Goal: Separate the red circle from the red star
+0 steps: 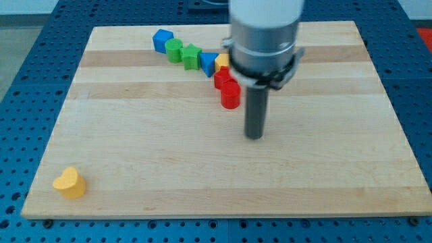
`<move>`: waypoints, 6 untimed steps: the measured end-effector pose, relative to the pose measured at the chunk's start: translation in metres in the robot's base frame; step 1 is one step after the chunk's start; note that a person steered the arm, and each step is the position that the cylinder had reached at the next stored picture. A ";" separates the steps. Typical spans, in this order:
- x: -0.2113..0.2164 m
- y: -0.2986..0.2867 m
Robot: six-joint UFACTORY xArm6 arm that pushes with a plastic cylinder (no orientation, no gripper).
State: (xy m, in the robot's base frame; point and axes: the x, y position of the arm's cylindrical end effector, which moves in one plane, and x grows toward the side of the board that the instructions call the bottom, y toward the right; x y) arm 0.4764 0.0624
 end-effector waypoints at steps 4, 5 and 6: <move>-0.077 -0.062; -0.067 -0.098; -0.054 -0.131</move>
